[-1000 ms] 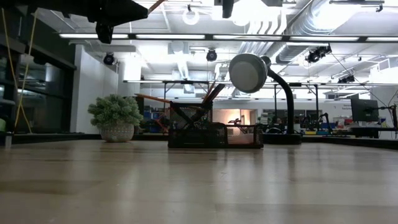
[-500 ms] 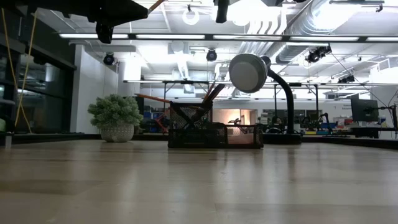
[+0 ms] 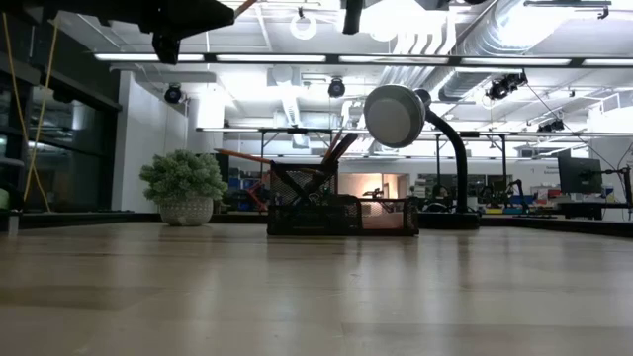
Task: Pick and place office supplies into organizer
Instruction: Put the pencil into the desk organizer
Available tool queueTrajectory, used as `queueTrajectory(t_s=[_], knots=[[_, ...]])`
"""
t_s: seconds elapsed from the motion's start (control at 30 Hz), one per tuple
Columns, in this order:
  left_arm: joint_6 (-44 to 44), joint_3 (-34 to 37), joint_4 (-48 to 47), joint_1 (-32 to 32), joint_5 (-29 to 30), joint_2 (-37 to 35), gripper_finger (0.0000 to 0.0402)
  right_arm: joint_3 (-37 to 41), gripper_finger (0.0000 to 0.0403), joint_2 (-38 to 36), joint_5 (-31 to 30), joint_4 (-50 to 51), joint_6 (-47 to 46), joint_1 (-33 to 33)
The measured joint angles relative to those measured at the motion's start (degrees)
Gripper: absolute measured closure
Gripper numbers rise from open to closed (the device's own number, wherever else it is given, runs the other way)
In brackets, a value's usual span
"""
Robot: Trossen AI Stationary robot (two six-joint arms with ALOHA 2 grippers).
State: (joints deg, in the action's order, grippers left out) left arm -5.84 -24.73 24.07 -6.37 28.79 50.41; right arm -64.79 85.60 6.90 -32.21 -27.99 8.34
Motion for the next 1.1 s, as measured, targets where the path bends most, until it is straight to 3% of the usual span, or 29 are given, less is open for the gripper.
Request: queueTrajectory(t_s=[0.3,0.43,0.6,0.87,1.1], knots=[[0.1,0.0,-0.8,0.0,0.6,0.0,0.0349,-5.5,0.0388,-0.2,3.6,3.8,3.6,2.5],[0.1,0.0,-2.3,0.0,0.6,0.0,0.0326,-9.2,0.0388,0.0,2.7,13.2,8.2,3.5],[-0.4,0.0,-4.7,0.0,-1.1,0.0,0.0306,-13.5,0.0388,-0.1,-2.9,26.0,16.1,4.8],[-0.6,0.0,-7.1,0.0,-1.1,0.0,0.0298,-13.6,0.0388,1.7,-4.8,35.2,18.0,6.2],[-0.6,0.0,-8.2,0.0,-1.1,0.0,0.0298,-13.5,0.0388,8.3,-4.8,35.8,18.0,6.3]])
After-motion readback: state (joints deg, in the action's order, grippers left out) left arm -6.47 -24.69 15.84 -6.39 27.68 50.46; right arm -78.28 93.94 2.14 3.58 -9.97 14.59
